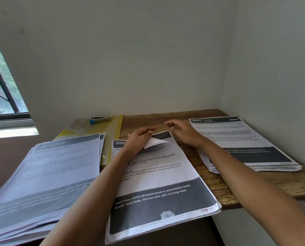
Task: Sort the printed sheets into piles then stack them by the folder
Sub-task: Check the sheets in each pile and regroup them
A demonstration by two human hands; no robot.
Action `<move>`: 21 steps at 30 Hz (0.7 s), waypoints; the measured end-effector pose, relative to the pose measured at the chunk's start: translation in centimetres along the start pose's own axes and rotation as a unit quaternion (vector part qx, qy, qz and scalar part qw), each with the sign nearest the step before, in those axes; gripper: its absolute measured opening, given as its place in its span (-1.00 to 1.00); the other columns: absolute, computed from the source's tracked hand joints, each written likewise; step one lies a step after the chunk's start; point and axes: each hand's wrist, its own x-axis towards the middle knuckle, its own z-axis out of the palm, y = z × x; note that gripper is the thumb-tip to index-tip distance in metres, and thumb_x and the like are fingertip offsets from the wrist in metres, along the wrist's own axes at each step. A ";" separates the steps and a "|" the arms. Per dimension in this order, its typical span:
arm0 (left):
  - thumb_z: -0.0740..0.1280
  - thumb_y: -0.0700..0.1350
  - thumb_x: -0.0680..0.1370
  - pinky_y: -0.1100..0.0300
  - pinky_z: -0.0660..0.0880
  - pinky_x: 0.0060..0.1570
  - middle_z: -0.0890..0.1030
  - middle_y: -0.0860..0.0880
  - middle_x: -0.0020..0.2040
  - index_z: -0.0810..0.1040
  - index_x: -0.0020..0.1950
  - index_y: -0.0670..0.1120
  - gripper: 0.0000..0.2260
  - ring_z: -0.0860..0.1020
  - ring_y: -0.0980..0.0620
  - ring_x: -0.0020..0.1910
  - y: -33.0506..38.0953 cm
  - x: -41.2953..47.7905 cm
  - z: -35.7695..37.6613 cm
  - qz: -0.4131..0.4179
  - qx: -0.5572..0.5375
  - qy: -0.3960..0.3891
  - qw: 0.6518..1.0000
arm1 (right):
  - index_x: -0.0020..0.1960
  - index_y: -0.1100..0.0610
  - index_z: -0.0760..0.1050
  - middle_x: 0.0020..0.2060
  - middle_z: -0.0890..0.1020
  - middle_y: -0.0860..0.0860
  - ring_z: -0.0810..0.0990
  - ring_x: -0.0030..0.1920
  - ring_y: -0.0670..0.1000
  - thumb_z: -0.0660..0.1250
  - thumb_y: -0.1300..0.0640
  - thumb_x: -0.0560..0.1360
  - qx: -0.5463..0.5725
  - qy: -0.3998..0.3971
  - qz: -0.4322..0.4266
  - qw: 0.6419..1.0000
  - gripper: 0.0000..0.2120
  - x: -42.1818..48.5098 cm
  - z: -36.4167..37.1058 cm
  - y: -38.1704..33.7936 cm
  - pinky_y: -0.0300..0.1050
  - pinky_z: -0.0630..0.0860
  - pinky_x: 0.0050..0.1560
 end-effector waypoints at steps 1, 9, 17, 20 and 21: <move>0.21 0.13 0.43 -0.24 0.07 0.46 0.64 0.26 0.06 0.59 -0.01 0.39 -0.75 0.49 0.02 0.28 0.0 0.0 0.0 0.000 0.002 -0.001 1.000 | 0.26 -0.04 0.49 0.22 0.53 -0.03 0.32 0.36 0.07 0.15 0.18 0.58 -0.026 0.001 0.005 1.000 -0.69 0.0 0.0 0.1 0.13 0.29 0.38; 0.19 0.11 0.43 -0.22 0.08 0.47 0.60 0.35 -0.02 0.55 -0.07 0.47 -0.75 0.49 0.00 0.27 0.3 -0.1 0.0 -0.004 0.017 0.004 1.000 | 0.43 -0.12 0.31 0.46 0.22 -0.06 -0.03 0.49 0.08 -0.02 -0.01 0.65 -0.223 -0.071 0.079 0.969 -0.62 -0.2 0.3 0.4 0.14 -0.09 0.43; 0.20 0.14 0.43 -0.28 0.11 0.44 0.65 0.24 -0.01 0.57 0.01 0.40 -0.76 0.52 -0.07 0.24 0.1 -0.1 0.0 -0.016 0.012 0.001 1.000 | 0.23 -0.05 0.50 0.33 0.41 -0.07 0.19 0.40 0.03 0.03 0.07 0.63 -0.136 -0.025 0.051 0.989 -0.69 -0.2 0.2 -0.1 0.09 0.09 0.39; 0.20 0.19 0.39 -0.29 0.13 0.43 0.65 0.21 0.02 0.55 0.02 0.42 -0.74 0.52 -0.09 0.25 0.2 -0.1 0.0 -0.016 0.006 -0.001 1.000 | 0.12 0.06 0.54 0.19 0.51 0.00 0.37 0.24 -0.02 0.05 0.12 0.63 -0.034 -0.013 0.051 0.998 -0.71 -0.2 0.1 -0.8 -0.03 0.28 0.28; 0.20 0.21 0.38 -0.29 0.13 0.43 0.65 0.21 0.01 0.54 0.01 0.43 -0.74 0.51 -0.10 0.25 0.4 -0.2 0.0 -0.016 0.003 -0.002 1.000 | 0.11 0.13 0.54 0.14 0.53 0.02 0.40 0.17 -0.06 0.04 0.11 0.64 0.002 -0.019 0.057 0.998 -0.69 -0.4 0.0 -1.2 -0.14 0.31 0.18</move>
